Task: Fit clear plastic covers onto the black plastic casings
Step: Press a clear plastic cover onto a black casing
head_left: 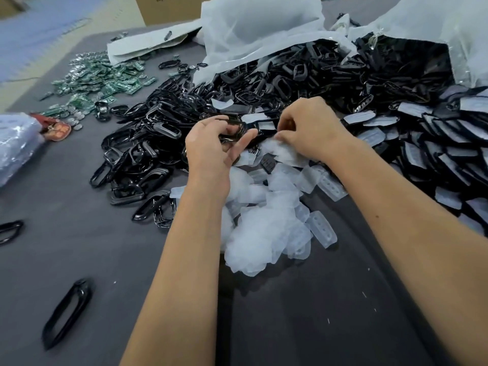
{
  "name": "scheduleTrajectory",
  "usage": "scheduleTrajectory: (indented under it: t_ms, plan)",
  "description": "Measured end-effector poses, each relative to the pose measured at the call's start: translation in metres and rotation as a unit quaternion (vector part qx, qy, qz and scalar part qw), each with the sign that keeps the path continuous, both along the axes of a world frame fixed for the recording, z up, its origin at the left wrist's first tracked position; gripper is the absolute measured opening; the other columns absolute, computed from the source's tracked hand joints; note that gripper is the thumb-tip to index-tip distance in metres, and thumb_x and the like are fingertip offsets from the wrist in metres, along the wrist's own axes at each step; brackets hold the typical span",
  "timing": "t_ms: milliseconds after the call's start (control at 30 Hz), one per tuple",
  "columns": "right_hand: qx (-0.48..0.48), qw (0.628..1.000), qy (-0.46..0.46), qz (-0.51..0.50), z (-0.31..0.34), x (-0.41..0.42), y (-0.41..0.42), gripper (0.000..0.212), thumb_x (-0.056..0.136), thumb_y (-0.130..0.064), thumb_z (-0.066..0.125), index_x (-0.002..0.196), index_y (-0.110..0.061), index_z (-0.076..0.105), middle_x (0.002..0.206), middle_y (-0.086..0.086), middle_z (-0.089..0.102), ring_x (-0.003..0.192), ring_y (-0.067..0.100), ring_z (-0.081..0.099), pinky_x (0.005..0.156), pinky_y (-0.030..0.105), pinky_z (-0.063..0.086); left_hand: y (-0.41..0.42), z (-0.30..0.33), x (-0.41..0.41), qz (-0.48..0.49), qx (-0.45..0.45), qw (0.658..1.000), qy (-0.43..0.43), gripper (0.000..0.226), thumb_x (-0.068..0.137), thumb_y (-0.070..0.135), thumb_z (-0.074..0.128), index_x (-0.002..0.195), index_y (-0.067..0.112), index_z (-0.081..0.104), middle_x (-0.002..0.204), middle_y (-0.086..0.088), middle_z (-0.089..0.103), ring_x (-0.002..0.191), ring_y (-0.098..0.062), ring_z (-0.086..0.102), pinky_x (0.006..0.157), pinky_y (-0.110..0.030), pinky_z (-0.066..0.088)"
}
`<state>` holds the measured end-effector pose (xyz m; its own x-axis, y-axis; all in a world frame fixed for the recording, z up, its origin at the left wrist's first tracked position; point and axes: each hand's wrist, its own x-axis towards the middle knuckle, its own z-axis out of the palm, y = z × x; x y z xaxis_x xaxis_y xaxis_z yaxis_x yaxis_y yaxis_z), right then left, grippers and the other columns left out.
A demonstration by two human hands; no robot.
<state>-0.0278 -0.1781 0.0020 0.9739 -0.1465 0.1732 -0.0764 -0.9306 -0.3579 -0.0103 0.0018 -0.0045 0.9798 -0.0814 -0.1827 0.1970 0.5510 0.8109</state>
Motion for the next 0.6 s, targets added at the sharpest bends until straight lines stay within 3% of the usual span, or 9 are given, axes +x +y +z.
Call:
scheduleTrajectory:
  t_ms: [67,133,200,300,367,433,600]
  plan:
    - [0.011,0.997,-0.063,-0.032,0.001,-0.004,-0.004,0.015,0.096,-0.026,0.074,0.098,-0.014,0.081,0.095,0.004,0.077,0.094,0.022,0.068,0.085,0.030,0.051,-0.001,-0.002,0.001,-0.021,0.017,1.000,-0.001,0.010,0.094,-0.006,0.060,0.102,0.000,0.061,0.080,-0.011,0.064,0.075,-0.033,0.073,0.063,-0.025,0.059]
    - [0.069,0.987,-0.137,-0.057,0.003,-0.010,-0.006,0.015,0.097,-0.025,0.071,0.096,-0.014,0.080,0.089,0.001,0.076,0.085,0.017,0.068,0.083,0.032,0.055,-0.002,-0.006,0.001,-0.032,0.073,0.996,-0.037,0.021,0.091,-0.005,0.070,0.107,0.002,0.059,0.082,-0.009,0.065,0.071,-0.025,0.074,0.060,-0.020,0.055]
    - [0.244,0.952,-0.178,-0.054,0.005,-0.019,-0.002,0.012,0.099,-0.022,0.069,0.092,-0.014,0.075,0.079,0.001,0.072,0.069,0.012,0.064,0.067,0.031,0.055,-0.003,-0.009,-0.001,-0.038,0.123,0.989,-0.071,0.035,0.086,-0.008,0.075,0.113,0.006,0.057,0.077,-0.005,0.065,0.065,-0.020,0.072,0.058,-0.020,0.053]
    - [0.529,0.837,-0.138,0.000,-0.003,-0.036,0.016,0.007,0.103,-0.008,0.061,0.098,-0.005,0.065,0.085,0.022,0.072,0.058,0.018,0.063,0.044,0.026,0.043,-0.007,-0.011,-0.004,-0.031,0.173,0.981,-0.087,0.046,0.083,-0.009,0.076,0.115,0.013,0.050,0.083,-0.010,0.066,0.058,-0.016,0.068,0.055,-0.020,0.051]
    - [0.567,0.814,-0.122,0.005,-0.016,-0.045,0.025,0.002,0.101,0.000,0.061,0.103,0.001,0.063,0.082,0.019,0.070,0.058,0.017,0.064,0.044,0.023,0.045,-0.009,-0.012,-0.004,-0.019,0.194,0.976,-0.096,0.036,0.086,-0.008,0.071,0.109,0.013,0.051,0.082,-0.011,0.068,0.055,-0.015,0.065,0.052,-0.020,0.049]
    - [0.574,0.809,-0.127,-0.005,-0.026,-0.050,0.028,0.012,0.099,0.005,0.063,0.110,0.002,0.063,0.082,0.013,0.069,0.061,0.015,0.066,0.052,0.023,0.051,-0.008,-0.013,-0.003,-0.015,0.198,0.975,-0.103,0.030,0.089,-0.006,0.066,0.108,0.014,0.055,0.081,-0.010,0.069,0.055,-0.015,0.065,0.052,-0.021,0.049]
    - [0.558,0.815,-0.155,0.012,-0.033,-0.049,0.022,0.029,0.093,0.006,0.070,0.120,-0.002,0.063,0.085,0.008,0.070,0.074,0.018,0.072,0.063,0.025,0.057,-0.006,-0.015,-0.003,-0.047,0.197,0.972,-0.118,0.041,0.089,-0.007,0.068,0.121,0.017,0.059,0.087,-0.018,0.075,0.057,-0.017,0.067,0.054,-0.021,0.051]
